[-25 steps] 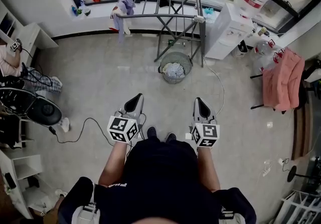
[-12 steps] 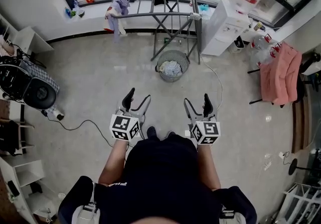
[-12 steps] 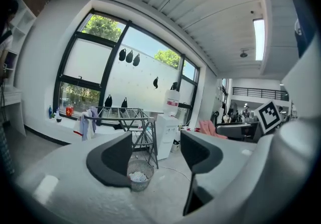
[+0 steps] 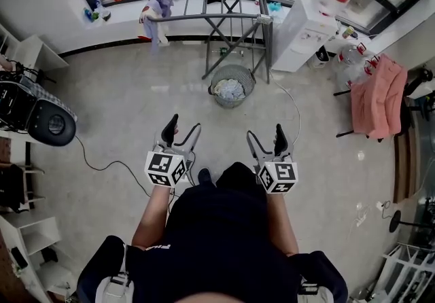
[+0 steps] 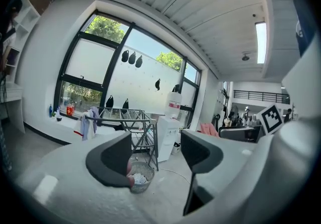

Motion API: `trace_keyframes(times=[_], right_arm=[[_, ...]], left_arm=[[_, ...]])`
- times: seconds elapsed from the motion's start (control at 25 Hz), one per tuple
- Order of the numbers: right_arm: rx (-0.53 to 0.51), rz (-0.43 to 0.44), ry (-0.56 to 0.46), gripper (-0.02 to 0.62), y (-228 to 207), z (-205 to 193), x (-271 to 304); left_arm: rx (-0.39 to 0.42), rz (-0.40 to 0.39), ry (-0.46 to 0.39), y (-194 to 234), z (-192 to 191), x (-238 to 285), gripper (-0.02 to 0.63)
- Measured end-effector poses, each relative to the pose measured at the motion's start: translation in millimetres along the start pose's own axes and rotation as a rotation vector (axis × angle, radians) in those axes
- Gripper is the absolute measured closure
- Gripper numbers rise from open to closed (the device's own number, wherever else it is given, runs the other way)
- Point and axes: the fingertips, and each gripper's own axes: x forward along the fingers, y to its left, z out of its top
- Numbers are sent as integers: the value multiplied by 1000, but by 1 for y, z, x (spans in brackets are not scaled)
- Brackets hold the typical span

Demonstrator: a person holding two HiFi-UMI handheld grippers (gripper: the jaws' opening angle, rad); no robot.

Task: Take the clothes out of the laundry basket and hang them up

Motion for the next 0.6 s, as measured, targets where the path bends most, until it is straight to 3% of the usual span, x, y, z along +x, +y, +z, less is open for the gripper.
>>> trace_keyframes(times=[0.2, 0.6], right_arm=[[6, 27, 21, 187, -1, -4, 12], [-11, 46, 47, 187, -35, -8, 60]], left_arm=[[-7, -21, 17, 0, -2, 10, 308], [-36, 29, 40, 19, -11, 55, 308]])
